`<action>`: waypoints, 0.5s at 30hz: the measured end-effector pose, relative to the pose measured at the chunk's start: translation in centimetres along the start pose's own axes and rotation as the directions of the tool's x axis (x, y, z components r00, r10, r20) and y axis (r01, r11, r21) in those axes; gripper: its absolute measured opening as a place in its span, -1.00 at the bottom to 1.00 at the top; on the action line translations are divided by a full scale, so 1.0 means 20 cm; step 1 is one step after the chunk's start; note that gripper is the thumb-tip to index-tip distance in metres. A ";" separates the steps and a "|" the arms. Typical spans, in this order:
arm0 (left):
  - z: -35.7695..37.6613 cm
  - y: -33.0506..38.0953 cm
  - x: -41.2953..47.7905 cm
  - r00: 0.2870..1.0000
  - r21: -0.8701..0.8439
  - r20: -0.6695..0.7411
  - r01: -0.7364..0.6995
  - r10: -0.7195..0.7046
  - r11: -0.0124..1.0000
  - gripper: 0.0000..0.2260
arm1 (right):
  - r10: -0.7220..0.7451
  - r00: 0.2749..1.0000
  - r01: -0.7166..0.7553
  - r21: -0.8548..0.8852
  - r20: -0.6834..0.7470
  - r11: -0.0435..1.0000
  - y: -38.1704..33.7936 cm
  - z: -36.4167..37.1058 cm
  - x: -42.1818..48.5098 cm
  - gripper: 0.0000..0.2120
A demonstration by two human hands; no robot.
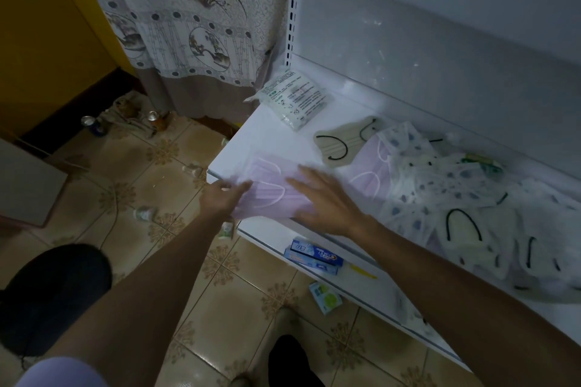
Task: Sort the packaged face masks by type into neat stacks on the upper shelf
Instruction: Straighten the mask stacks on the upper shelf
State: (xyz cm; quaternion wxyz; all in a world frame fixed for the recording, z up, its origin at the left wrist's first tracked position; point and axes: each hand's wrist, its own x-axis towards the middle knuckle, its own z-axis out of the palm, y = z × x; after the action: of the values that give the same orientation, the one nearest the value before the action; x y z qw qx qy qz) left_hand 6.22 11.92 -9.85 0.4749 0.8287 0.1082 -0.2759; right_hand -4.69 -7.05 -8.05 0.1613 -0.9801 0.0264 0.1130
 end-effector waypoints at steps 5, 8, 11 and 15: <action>0.02 -0.01 -0.03 0.990 0.148 -0.097 -0.088 0.103 0.985 -0.79 | 0.571 0.819 -0.565 -0.265 -0.063 0.781 0.29 -0.04 -0.12 -0.31; 0.03 0.01 -0.05 0.977 0.148 -0.137 -0.145 0.166 0.978 -0.91 | 0.528 0.848 -0.508 -0.337 -0.038 0.792 0.30 -0.04 -0.13 -0.46; -0.01 0.00 -0.03 0.966 0.124 -0.177 -0.168 0.189 0.978 -0.92 | 0.517 0.845 -0.531 -0.093 -0.138 0.842 0.28 -0.06 -0.09 -0.53; -0.12 -0.04 0.03 0.950 0.107 -0.217 -0.206 0.225 0.973 -0.85 | 0.541 0.839 -0.545 -0.078 -0.063 0.835 0.32 -0.06 -0.05 -0.40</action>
State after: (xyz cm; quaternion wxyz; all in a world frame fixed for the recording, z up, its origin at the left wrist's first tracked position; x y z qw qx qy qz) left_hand 7.17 14.30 -9.72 0.4516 0.8807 0.0595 -0.1298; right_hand -5.94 -13.47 -8.72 0.0766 -0.9407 0.3009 0.1364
